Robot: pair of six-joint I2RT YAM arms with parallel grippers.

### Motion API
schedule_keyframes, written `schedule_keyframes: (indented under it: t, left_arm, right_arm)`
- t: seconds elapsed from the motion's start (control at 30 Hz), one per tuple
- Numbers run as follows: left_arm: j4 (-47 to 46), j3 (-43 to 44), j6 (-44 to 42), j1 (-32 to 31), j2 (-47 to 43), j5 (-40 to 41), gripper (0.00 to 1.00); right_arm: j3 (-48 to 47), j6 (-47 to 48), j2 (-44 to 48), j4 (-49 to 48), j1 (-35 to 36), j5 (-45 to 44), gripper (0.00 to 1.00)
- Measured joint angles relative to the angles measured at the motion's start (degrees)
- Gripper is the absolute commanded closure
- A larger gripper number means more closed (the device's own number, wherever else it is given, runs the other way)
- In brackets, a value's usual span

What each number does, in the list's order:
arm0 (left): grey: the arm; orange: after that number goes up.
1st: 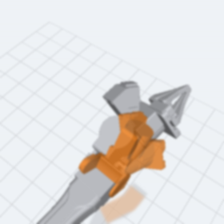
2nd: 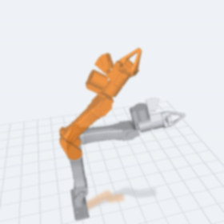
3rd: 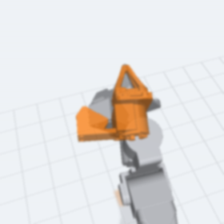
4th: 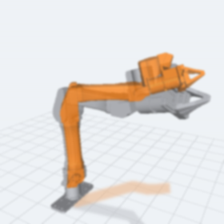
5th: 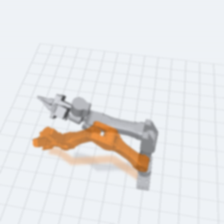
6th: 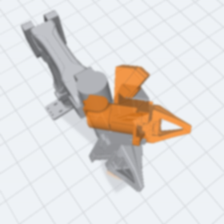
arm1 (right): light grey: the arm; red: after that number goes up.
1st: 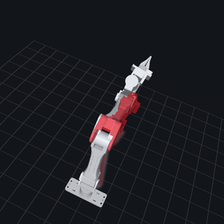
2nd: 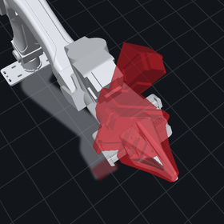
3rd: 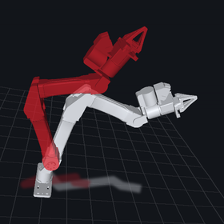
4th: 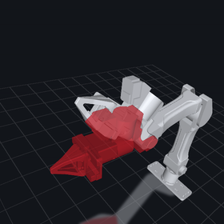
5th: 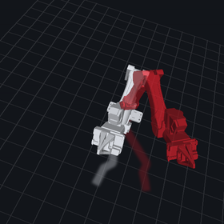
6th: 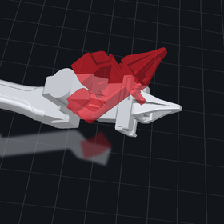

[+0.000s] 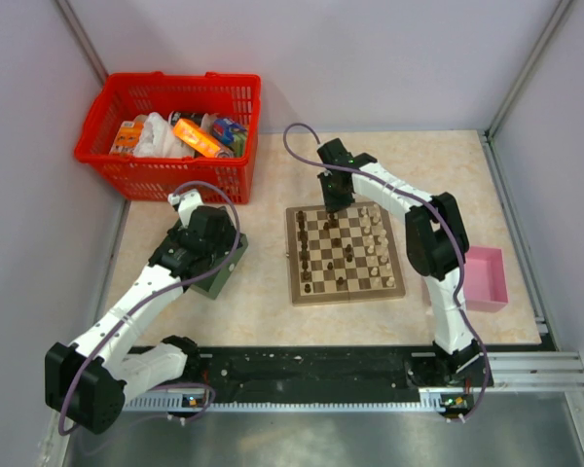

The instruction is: Set up the chess pieces on the board

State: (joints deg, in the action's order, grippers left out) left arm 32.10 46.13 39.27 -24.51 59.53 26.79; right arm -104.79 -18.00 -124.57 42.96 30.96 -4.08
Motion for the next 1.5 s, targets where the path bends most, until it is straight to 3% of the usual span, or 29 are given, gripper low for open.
schedule_keyframes:
  t: [0.33, 0.77, 1.5]
  left_arm:
    - [-0.02, 0.00, 0.00, 0.00, 0.00, -0.13, 0.03]
    - [-0.02, 0.00, 0.02, 0.00, -0.02, -0.13, 0.03]
    - [-0.02, 0.00, 0.02, 0.07, -0.04, -0.11, 0.03]
  right_arm:
    - [-1.49, 0.44, 0.00, 0.81, 0.55, -0.33, 0.85]
    - [-11.17, 0.20, -2.56, 1.53, 5.35, 0.70, 0.84]
    - [-11.26, -0.09, -6.40, 2.97, 5.77, -0.52, 0.81]
